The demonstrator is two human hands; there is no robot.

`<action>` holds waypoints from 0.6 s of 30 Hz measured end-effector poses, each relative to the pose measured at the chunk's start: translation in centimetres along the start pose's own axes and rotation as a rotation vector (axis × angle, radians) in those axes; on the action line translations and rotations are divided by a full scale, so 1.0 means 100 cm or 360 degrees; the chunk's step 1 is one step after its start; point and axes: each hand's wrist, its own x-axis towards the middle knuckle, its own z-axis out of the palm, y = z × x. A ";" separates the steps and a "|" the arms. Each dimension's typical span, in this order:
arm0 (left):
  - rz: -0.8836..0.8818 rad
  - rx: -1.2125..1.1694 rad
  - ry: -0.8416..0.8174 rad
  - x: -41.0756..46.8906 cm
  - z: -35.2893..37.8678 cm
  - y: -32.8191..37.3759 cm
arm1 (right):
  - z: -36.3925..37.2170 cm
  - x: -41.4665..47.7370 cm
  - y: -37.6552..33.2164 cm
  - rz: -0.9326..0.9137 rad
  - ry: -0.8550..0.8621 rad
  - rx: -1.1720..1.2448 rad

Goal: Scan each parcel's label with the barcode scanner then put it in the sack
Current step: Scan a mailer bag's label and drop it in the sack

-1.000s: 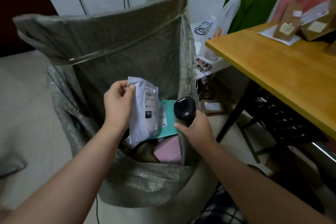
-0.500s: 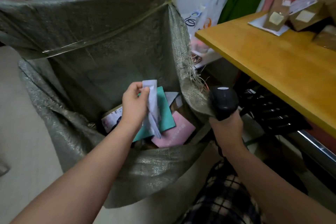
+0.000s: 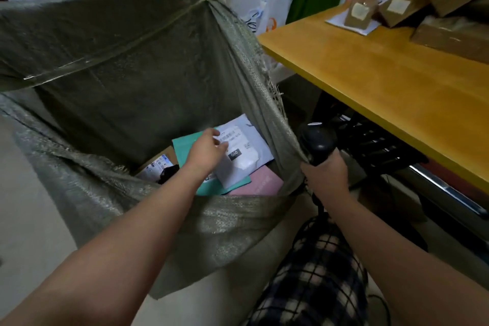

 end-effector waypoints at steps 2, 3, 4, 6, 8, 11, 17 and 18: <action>0.0220 0.0065 0.0042 -0.010 -0.001 0.018 | -0.001 -0.004 -0.002 -0.0074 -0.0030 -0.0046; 0.0326 0.0073 0.0059 -0.017 -0.001 0.028 | -0.003 -0.006 -0.005 -0.0100 -0.0016 -0.0053; 0.0429 0.0081 0.0070 -0.024 -0.001 0.039 | -0.008 -0.008 -0.011 -0.0122 0.0008 -0.0049; 0.0613 0.0091 0.0063 -0.035 0.005 0.062 | -0.026 -0.011 -0.022 -0.0174 0.0076 -0.0022; 0.0771 0.0069 -0.0003 -0.047 0.017 0.090 | -0.055 -0.014 -0.033 -0.0252 0.0144 -0.0015; 0.0941 0.0034 -0.0132 -0.070 0.046 0.136 | -0.113 -0.023 -0.036 -0.0304 0.0287 -0.0060; 0.1290 0.0039 -0.0452 -0.123 0.122 0.223 | -0.234 -0.060 -0.013 -0.0203 0.0716 -0.0051; 0.1356 0.0057 -0.0472 -0.131 0.136 0.236 | -0.252 -0.065 -0.009 -0.0176 0.0795 -0.0021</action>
